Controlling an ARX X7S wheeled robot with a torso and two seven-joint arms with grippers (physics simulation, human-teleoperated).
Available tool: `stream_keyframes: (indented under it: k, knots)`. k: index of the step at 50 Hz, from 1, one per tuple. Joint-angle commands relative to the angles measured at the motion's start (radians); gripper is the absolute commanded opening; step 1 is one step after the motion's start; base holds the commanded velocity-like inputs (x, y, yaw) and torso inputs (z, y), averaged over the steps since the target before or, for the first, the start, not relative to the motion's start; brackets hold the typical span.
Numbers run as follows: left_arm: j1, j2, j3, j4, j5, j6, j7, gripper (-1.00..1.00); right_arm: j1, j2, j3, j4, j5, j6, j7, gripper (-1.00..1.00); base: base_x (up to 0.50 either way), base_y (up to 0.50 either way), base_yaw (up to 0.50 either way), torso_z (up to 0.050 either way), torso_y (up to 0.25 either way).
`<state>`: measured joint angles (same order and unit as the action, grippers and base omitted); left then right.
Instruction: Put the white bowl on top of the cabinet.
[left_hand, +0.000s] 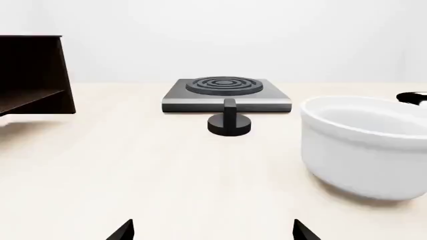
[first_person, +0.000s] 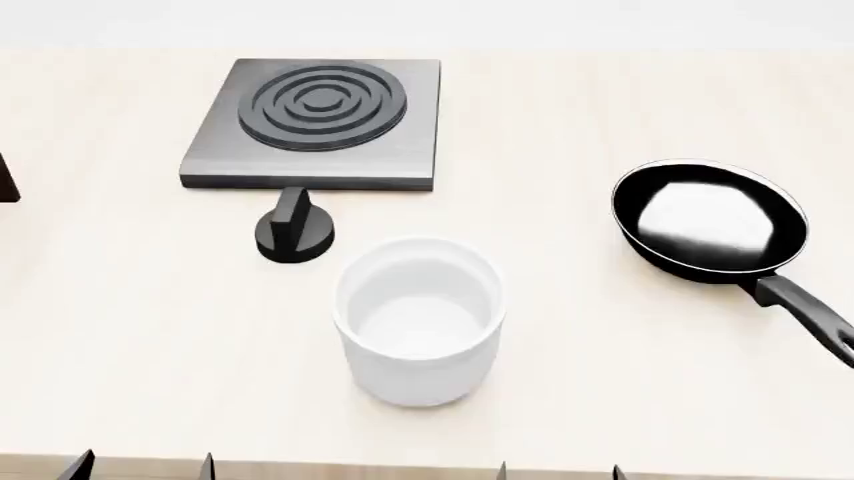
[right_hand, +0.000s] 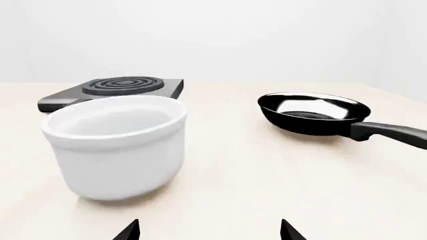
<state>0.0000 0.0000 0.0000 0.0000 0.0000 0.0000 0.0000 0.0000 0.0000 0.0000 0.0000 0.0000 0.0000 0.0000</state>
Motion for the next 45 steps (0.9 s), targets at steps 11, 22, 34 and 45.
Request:
stream_keyframes:
  k: [11,22,34,45]
  knots:
    - [0.004,-0.046,0.052,0.009,-0.042,0.005,-0.056,1.0,0.004,0.047,-0.056,-0.006,0.039,0.019,0.052,1.0,0.0,0.0,0.0,0.0,0.0]
    - [-0.046,-0.08,0.035,0.146,-0.013,-0.128,-0.133,1.0,0.071,0.092,-0.052,-0.249,0.055,0.287,0.084,1.0,0.0,0.0,0.0,0.0,0.0]
    - [-0.178,-0.104,-0.055,0.283,-0.076,-0.313,-0.201,1.0,0.226,0.14,0.037,-0.394,0.094,0.493,0.138,1.0,0.0,0.0,0.0,0.0,0.0]
    - [-0.313,-0.154,-0.18,0.329,-0.12,-0.407,-0.269,1.0,0.362,0.192,0.163,-0.426,0.136,0.627,0.179,1.0,0.0,0.0,0.0,0.0,0.0]
